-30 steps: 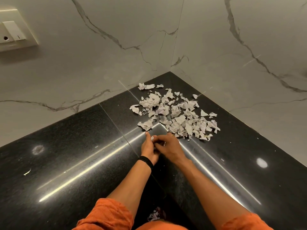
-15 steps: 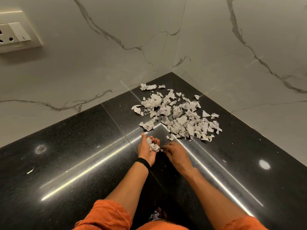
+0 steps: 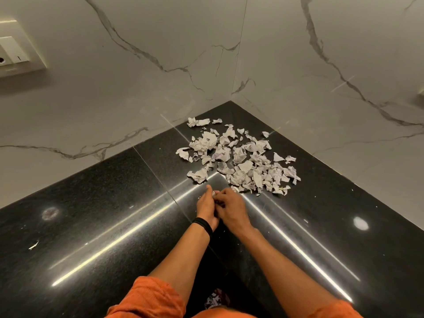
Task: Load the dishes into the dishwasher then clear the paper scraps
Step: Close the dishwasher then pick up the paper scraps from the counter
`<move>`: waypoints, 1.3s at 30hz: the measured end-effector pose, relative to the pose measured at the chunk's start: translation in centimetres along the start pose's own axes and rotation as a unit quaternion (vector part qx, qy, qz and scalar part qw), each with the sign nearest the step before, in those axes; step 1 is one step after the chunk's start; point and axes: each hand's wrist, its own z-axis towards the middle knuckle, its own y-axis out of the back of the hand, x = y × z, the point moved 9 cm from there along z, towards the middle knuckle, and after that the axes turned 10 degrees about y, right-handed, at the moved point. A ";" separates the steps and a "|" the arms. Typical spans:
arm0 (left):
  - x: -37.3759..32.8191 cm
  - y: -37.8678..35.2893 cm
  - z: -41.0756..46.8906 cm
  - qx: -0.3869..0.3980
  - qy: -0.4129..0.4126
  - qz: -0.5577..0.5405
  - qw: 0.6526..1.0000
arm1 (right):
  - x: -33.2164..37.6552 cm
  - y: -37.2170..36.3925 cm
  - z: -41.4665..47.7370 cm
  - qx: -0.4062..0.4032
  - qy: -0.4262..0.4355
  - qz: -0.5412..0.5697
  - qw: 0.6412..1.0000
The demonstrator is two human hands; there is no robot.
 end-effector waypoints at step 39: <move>-1.3 1.0 0.3 0.019 0.015 -0.074 0.997 | -0.8 -0.4 1.6 0.011 -0.032 0.071 0.997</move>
